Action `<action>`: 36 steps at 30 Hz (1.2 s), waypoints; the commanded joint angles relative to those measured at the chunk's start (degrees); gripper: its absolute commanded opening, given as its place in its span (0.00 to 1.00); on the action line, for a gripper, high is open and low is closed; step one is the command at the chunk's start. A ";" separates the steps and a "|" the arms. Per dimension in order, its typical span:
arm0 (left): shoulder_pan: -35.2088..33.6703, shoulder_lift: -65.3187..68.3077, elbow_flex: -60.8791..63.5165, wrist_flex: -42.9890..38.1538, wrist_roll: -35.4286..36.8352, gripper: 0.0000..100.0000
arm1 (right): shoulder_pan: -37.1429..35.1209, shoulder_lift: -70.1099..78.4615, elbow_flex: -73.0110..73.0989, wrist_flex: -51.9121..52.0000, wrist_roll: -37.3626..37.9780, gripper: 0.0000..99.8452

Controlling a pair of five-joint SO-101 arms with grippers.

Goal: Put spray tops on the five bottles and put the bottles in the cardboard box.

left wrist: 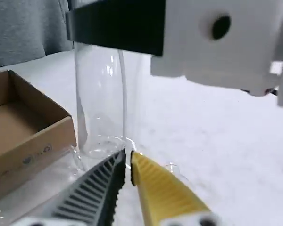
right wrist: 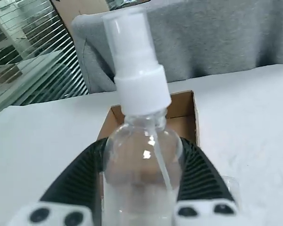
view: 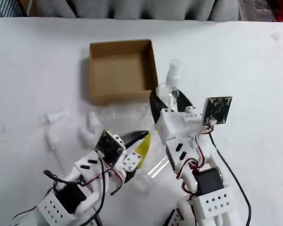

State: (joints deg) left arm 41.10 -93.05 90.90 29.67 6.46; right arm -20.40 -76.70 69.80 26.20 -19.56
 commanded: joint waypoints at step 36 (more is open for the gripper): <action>-10.07 -0.75 5.63 -11.52 0.26 0.02 | -1.36 -3.47 2.11 -5.49 2.64 0.01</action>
State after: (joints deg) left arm 37.32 -93.05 97.41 19.65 6.46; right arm -22.86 -79.52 71.30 27.78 -20.09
